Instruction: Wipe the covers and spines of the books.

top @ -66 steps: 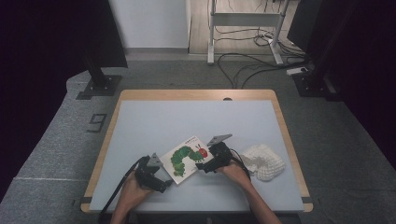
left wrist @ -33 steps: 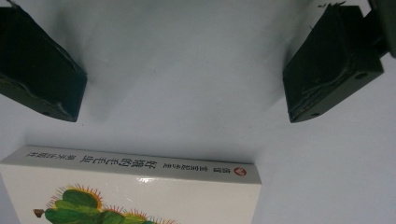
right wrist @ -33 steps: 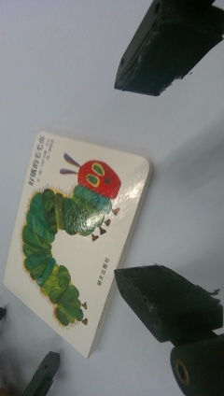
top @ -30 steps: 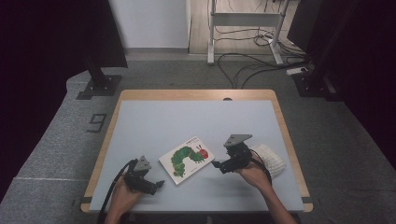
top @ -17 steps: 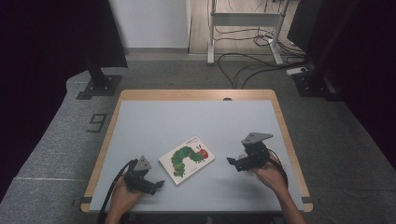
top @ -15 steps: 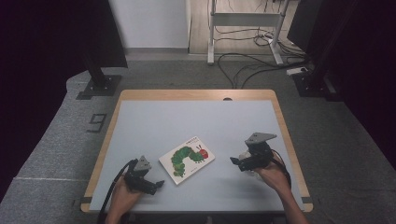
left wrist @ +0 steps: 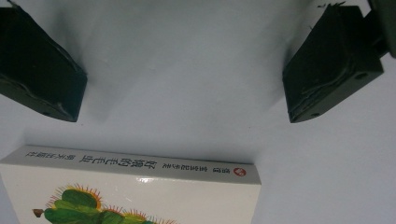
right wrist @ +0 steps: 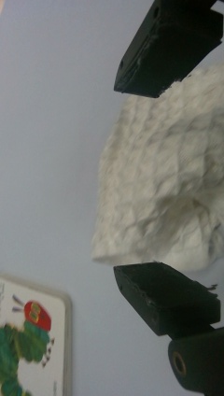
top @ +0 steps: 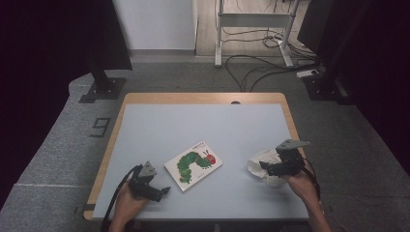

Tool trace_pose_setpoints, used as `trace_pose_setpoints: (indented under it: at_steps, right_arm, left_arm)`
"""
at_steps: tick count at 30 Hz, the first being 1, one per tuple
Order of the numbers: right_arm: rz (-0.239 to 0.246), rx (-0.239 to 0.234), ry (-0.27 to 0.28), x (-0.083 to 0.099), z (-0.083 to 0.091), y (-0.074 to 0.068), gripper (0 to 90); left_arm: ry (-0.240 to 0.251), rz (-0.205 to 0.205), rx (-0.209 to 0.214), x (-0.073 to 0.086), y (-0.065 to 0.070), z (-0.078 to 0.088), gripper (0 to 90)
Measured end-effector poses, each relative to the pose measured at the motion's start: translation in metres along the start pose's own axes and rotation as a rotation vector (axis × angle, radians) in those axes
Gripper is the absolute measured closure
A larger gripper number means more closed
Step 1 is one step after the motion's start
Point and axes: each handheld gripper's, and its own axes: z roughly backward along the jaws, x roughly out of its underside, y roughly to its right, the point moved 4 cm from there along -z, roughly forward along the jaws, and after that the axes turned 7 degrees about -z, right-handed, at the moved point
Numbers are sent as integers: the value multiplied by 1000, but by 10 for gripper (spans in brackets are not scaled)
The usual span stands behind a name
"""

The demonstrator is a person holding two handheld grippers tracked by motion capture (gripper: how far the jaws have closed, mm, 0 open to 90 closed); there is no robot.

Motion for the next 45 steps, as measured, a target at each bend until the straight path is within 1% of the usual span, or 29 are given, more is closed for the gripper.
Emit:
trace_pose_setpoints:
  at_steps: [1, 2, 4, 10, 11, 15, 17, 20, 22, 24, 26, 28, 30, 32, 34, 38, 45]
  right_arm:
    - [-6, 8, -4, 2, -1, 2, 103]
    - [-13, 3, -14, 5, -2, 4, 101]
    - [-22, 8, -16, 8, -3, 6, 102]
    - [-21, 31, -48, 19, -12, 14, 91]
    - [-22, 41, -54, 21, -14, 16, 96]
    - [-37, 52, -83, 31, -22, 24, 140]
    - [-44, 52, -91, 35, -26, 27, 178]
    - [-51, 56, -85, 38, -29, 30, 241]
    - [-52, 68, -84, 38, -30, 31, 306]
    - [-36, 95, -86, 39, -31, 31, 380]
    - [-35, 103, -85, 39, -30, 31, 495]
    - [-36, 125, -90, 38, -28, 32, 595]
    - [-33, 132, -96, 37, -27, 32, 647]
    - [-37, 126, -98, 36, -25, 32, 678]
    - [-43, 115, -94, 35, -24, 32, 690]
    - [-67, 75, -77, 32, -20, 31, 696]
    - [-70, 35, -39, 18, -4, 28, 693]
  left_arm:
    - [0, 0, 0, 0, 0, 0, 0]
    - [0, 0, 0, 0, 0, 0, 0]
    - [0, 0, 0, 0, 0, 0, 0]
    - [0, 0, -1, 0, 0, 0, 0]
    - [0, 0, 0, 0, 0, 0, 0]
    - [0, 0, 0, 0, 0, 0, 0]
    - [0, 0, 0, 0, 0, 0, 0]
    - [0, 0, 0, 0, 0, 0, 0]
    - [0, 0, 0, 0, 0, 0, 0]
    - [0, 0, -1, 0, 0, 0, 0]
    - [0, 0, -1, 0, 0, 0, 0]
    - [0, 0, -1, 0, 0, 0, 0]
    - [0, 0, 0, 0, 0, 0, 0]
    - [0, 1, 0, 0, 0, 0, 0]
    - [0, 0, 0, 0, 0, 0, 0]
    - [0, 1, 0, 0, 0, 0, 0]
    - [0, 1, 0, 0, 0, 0, 0]
